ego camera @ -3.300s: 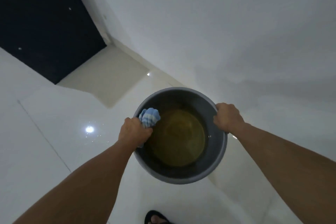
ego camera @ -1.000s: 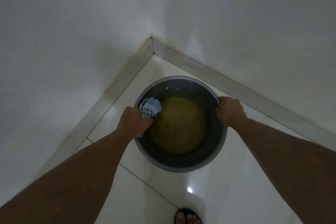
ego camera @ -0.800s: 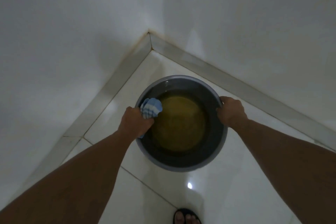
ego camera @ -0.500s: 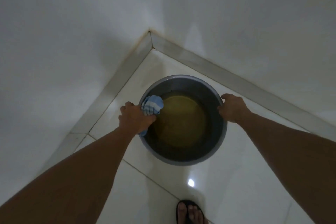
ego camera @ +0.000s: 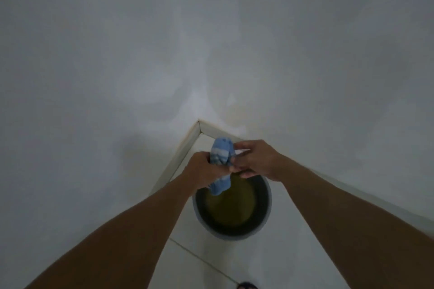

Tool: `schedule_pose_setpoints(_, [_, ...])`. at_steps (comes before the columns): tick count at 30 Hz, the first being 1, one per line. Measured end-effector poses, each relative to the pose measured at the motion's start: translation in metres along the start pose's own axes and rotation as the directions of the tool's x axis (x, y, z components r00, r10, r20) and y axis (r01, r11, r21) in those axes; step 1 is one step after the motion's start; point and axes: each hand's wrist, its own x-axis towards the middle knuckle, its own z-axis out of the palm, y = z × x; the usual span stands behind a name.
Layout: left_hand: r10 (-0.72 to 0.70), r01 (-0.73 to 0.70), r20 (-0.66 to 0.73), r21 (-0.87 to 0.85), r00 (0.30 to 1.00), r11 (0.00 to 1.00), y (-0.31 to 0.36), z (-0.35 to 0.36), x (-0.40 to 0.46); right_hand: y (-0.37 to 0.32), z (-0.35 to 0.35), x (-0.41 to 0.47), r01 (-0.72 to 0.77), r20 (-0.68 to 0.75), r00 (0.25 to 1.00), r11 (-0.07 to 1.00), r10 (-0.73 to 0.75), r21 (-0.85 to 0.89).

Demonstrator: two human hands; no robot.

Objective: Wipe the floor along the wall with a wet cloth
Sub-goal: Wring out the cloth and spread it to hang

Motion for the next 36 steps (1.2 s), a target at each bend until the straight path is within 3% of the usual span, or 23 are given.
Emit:
schedule_pose_setpoints(6, [0.033, -0.026, 0.05, -0.122, 0.998, 0.992, 0.096, -0.049, -0.077, -0.092, -0.015, -0.095, 0.142, -0.197, 0.965, 0.974, -0.176, -0.175])
schedule_pose_setpoints(9, [0.019, -0.022, -0.022, -0.139, 1.0, 0.99, 0.139, -0.078, -0.118, -0.138, -0.025, -0.143, 0.188, -0.276, 0.926, 0.949, -0.258, -0.254])
schedule_pose_setpoints(15, [0.181, -0.177, -0.144, 0.044, 0.973, 0.983, 0.23, -0.139, -0.199, -0.224, -0.057, -0.225, 0.274, -0.365, 0.823, 0.866, -0.436, -0.418])
schedule_pose_setpoints(18, [0.226, -0.223, -0.142, 0.038, 0.964, 0.974, 0.269, -0.164, -0.232, -0.26, -0.07, -0.259, 0.32, -0.399, 0.786, 0.863, -0.472, -0.391])
schedule_pose_setpoints(22, [0.297, -0.263, -0.137, 0.22, 0.945, 0.939, 0.321, -0.194, -0.276, -0.309, -0.079, -0.311, 0.398, -0.458, 0.714, 0.845, -0.53, -0.357])
schedule_pose_setpoints(25, [0.326, -0.288, -0.136, 0.243, 0.936, 0.926, 0.351, -0.211, -0.307, -0.348, -0.076, -0.344, 0.461, -0.468, 0.655, 0.804, -0.594, -0.376])
schedule_pose_setpoints(27, [0.355, -0.319, -0.141, 0.226, 0.924, 0.92, 0.371, -0.222, -0.329, -0.375, -0.073, -0.367, 0.514, -0.455, 0.655, 0.797, -0.604, -0.318])
schedule_pose_setpoints(29, [0.399, -0.382, -0.054, 0.191, 0.916, 0.904, 0.386, -0.228, -0.346, -0.397, -0.07, -0.389, 0.568, -0.401, 0.672, 0.781, -0.623, -0.26])
schedule_pose_setpoints(31, [0.45, -0.449, 0.034, 0.162, 0.892, 0.879, 0.396, -0.228, -0.361, -0.414, -0.069, -0.407, 0.59, -0.335, 0.662, 0.742, -0.67, -0.319])
schedule_pose_setpoints(36, [0.565, -0.553, -0.114, 0.125, 0.817, 0.824, 0.421, -0.231, -0.391, -0.454, -0.079, -0.452, 0.576, -0.235, 0.636, 0.655, -0.735, -0.488])
